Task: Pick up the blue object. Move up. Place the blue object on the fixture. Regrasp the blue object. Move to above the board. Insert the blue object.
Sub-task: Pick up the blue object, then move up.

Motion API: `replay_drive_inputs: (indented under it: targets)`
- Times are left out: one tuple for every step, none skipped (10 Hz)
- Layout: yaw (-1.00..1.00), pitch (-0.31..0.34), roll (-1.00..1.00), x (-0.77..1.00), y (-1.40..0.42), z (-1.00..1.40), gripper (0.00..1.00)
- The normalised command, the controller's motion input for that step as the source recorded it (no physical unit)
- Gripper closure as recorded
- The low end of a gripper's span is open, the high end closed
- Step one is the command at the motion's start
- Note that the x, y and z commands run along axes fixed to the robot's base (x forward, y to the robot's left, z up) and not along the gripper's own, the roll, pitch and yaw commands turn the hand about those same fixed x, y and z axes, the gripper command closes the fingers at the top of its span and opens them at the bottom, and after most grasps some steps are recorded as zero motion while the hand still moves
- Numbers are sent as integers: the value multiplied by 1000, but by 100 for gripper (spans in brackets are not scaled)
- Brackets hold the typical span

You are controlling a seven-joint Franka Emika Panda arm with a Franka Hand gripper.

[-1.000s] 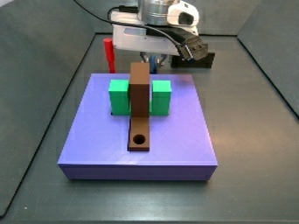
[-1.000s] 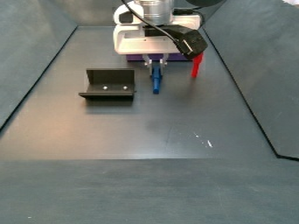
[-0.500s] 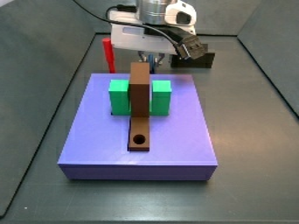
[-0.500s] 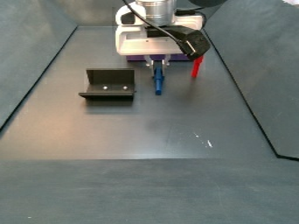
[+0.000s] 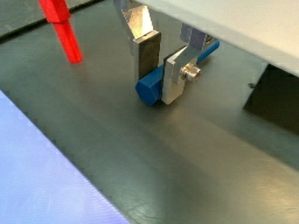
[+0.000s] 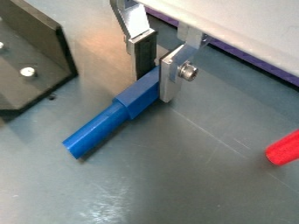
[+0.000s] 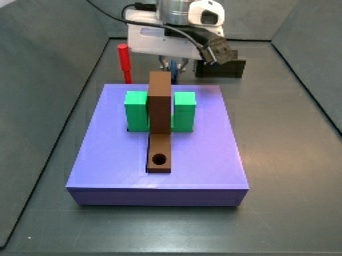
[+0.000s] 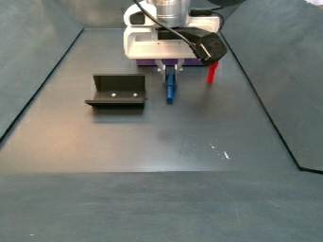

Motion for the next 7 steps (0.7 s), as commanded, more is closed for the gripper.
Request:
replay_drive_inputs:
  targets:
    - [0,0,0,0,0,0,100]
    - [0,0,0,0,0,0,100]
    - [0,0,0,0,0,0,100]
    - [0,0,0,0,0,0,100]
    - [0,0,0,0,0,0,100]
    - [0,0,0,0,0,833,100]
    - [20,13,1,-18,-29,807,100]
